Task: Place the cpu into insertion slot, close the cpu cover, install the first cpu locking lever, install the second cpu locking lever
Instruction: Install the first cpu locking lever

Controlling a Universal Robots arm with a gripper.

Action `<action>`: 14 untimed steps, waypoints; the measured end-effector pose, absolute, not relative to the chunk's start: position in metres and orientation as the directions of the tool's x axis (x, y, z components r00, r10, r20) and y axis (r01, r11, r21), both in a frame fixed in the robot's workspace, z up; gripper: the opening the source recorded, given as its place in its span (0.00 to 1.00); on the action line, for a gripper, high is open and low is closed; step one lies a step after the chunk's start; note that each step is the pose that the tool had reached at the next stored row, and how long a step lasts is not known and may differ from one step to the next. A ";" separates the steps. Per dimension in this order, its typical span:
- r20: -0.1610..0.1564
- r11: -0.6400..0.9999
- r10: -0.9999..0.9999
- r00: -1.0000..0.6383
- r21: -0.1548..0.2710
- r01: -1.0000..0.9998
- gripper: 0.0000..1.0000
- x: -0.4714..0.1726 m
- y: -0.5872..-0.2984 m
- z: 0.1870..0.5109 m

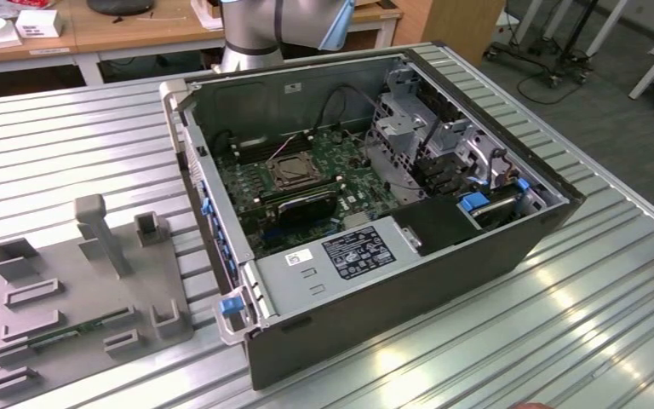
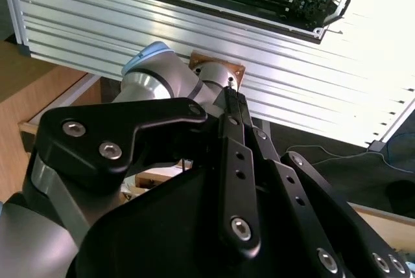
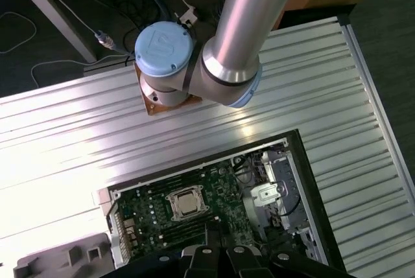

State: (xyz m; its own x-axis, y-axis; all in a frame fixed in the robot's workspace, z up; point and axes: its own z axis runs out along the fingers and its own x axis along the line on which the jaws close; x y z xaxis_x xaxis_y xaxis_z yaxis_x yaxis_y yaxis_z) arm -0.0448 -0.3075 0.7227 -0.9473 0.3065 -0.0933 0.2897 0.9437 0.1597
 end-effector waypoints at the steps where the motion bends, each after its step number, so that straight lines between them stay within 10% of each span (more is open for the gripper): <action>1: -0.093 0.944 0.307 -0.947 0.160 0.290 0.11 -0.045 -0.308 0.723; 14: -0.093 0.944 0.307 -0.947 0.160 0.290 0.11 -0.045 -0.307 0.711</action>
State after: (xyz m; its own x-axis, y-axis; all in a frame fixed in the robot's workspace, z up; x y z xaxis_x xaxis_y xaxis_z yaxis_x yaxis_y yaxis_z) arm -0.0448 -0.3075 0.7113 -0.9473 0.3065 -0.0934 0.2897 0.9437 0.1596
